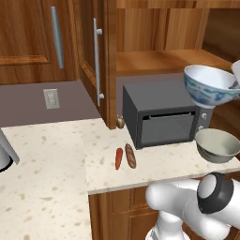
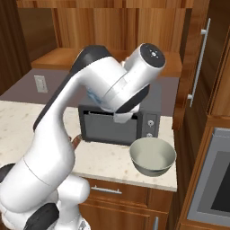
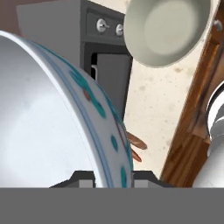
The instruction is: Pick both bowls and place them on the counter. Then place the carrot in one bowl and place the baguette in the other bowl.
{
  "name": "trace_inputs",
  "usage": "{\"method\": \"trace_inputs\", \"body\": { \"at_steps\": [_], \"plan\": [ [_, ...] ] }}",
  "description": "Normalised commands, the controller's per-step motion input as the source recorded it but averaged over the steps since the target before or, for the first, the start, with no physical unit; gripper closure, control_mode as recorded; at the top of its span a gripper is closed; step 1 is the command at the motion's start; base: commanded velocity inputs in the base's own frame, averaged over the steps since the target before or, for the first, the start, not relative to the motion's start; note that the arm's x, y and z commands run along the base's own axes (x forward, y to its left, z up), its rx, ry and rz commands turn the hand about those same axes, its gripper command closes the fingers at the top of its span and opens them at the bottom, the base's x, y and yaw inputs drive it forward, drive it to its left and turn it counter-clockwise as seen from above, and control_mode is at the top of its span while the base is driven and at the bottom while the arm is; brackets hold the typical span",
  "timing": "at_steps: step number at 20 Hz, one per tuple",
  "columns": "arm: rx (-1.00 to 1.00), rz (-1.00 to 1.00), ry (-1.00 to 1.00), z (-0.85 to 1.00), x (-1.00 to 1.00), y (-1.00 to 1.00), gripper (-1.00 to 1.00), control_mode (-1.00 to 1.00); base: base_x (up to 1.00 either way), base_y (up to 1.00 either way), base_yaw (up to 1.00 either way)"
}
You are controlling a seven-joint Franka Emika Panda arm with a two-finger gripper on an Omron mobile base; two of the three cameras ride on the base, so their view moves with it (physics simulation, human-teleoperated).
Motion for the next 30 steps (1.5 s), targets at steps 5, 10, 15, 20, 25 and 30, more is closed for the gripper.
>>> {"method": "trace_inputs", "body": {
  "at_steps": [5, 10, 15, 20, 25, 30],
  "plan": [
    [0.05, 0.00, -0.01, -0.52, -0.11, 0.14, 1.00, -1.00, 0.00, 0.00, 0.00],
    [0.04, 0.00, 0.03, -0.61, -0.01, 0.12, 1.00, -1.00, 0.00, 0.00, 0.00],
    [0.04, 0.00, 0.09, -0.65, 0.02, 0.07, 1.00, -1.00, 0.00, 0.00, 0.00],
    [0.02, 0.00, 0.11, -0.66, 0.05, 0.09, 1.00, -1.00, 0.00, 0.00, 0.00],
    [0.03, 0.00, 0.17, -0.68, 0.06, 0.10, 1.00, -1.00, 0.00, 0.00, 0.00],
    [0.02, 0.00, 0.12, -0.62, 0.08, 0.01, 1.00, -1.00, 0.00, 0.00, 0.00]
  ]
}}
